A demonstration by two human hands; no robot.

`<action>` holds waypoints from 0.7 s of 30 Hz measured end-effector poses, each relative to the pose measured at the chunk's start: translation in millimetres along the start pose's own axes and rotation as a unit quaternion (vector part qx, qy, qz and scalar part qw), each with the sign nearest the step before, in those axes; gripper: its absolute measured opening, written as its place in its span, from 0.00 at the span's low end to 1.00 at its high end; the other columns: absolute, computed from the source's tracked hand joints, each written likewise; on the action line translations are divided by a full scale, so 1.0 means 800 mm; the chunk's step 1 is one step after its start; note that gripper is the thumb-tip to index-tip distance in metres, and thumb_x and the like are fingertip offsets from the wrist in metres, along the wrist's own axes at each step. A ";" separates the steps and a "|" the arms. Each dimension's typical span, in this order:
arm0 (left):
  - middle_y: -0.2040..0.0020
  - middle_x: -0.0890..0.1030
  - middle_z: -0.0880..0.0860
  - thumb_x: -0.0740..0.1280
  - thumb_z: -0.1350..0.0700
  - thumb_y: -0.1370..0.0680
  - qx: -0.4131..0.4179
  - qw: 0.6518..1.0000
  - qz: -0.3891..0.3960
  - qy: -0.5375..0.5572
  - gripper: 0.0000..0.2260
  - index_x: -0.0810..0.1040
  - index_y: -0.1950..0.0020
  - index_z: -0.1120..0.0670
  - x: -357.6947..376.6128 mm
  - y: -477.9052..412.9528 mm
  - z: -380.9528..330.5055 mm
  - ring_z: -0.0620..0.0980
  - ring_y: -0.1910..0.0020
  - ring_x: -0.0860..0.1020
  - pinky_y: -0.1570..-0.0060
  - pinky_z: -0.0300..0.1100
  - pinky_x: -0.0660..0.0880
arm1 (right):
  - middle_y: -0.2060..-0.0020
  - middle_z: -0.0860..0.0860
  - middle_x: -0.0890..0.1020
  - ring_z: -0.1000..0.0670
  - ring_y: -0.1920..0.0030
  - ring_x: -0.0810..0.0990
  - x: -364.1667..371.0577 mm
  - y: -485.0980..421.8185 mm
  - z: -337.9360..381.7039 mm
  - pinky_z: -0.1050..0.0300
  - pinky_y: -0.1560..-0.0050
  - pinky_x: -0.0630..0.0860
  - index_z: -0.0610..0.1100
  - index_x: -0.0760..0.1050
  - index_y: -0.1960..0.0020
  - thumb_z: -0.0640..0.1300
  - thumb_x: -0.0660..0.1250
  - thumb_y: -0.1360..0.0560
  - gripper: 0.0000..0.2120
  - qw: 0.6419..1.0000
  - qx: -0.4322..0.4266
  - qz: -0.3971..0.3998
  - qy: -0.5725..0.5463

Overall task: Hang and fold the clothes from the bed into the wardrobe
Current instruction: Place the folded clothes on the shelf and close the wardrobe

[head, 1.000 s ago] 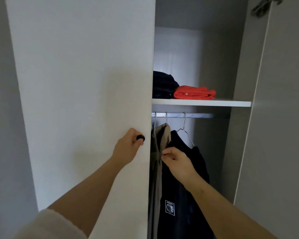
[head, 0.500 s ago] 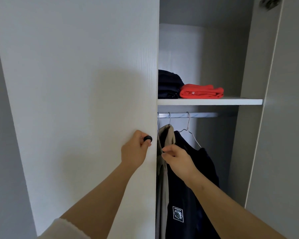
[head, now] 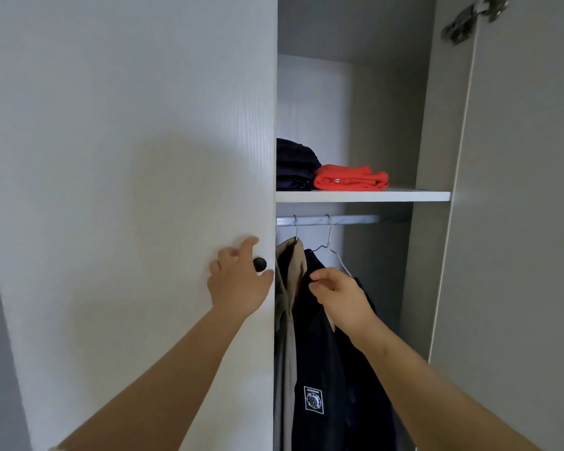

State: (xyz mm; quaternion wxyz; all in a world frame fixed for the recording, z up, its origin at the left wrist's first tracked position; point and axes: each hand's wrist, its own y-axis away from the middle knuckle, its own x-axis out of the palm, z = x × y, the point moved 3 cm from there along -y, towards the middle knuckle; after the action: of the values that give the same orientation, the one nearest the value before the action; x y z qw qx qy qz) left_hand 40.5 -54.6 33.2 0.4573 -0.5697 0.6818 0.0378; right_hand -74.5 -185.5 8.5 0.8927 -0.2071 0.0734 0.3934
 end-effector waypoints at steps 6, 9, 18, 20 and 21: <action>0.40 0.68 0.52 0.64 0.52 0.24 0.097 0.983 0.049 0.150 0.13 0.73 0.40 0.45 0.002 0.032 -0.084 0.55 0.38 0.66 0.41 0.42 0.63 | 0.58 0.58 0.79 0.55 0.57 0.77 -0.077 0.048 0.004 0.63 0.55 0.71 0.55 0.74 0.54 0.42 0.64 0.25 0.07 0.996 0.001 -0.085 0.020; 0.43 0.71 0.52 0.65 0.55 0.24 0.153 0.958 0.092 0.224 0.09 0.76 0.45 0.47 0.021 0.062 -0.134 0.50 0.43 0.71 0.43 0.40 0.65 | 0.58 0.55 0.78 0.54 0.55 0.76 -0.131 0.088 0.007 0.63 0.53 0.69 0.50 0.76 0.50 0.41 0.65 0.25 0.06 0.986 0.002 -0.158 0.059; 0.48 0.72 0.45 0.65 0.57 0.24 0.262 0.883 0.208 0.329 0.06 0.74 0.51 0.45 0.082 0.180 -0.288 0.42 0.50 0.71 0.51 0.35 0.64 | 0.55 0.50 0.80 0.48 0.53 0.79 -0.304 0.223 0.010 0.59 0.55 0.70 0.50 0.75 0.51 0.40 0.63 0.24 0.07 0.931 0.027 -0.346 0.111; 0.46 0.74 0.47 0.65 0.57 0.24 0.272 0.871 0.220 0.344 0.06 0.74 0.52 0.46 0.093 0.204 -0.323 0.41 0.52 0.70 0.52 0.34 0.64 | 0.54 0.51 0.79 0.48 0.52 0.79 -0.338 0.246 0.008 0.60 0.57 0.70 0.51 0.75 0.51 0.41 0.62 0.24 0.07 0.921 0.035 -0.366 0.125; 0.46 0.75 0.48 0.65 0.58 0.24 0.277 0.867 0.220 0.352 0.06 0.75 0.52 0.47 0.098 0.216 -0.340 0.42 0.52 0.70 0.53 0.34 0.64 | 0.53 0.52 0.79 0.49 0.51 0.79 -0.355 0.256 0.007 0.61 0.59 0.70 0.51 0.75 0.50 0.41 0.61 0.24 0.07 0.917 0.038 -0.374 0.131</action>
State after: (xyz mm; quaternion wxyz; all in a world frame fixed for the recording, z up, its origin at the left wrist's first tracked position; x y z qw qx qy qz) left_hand -252.1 -208.8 57.3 0.3060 -0.2302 0.8878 -0.2554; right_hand -417.8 -249.8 32.9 0.9642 -0.2356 0.1219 -0.0030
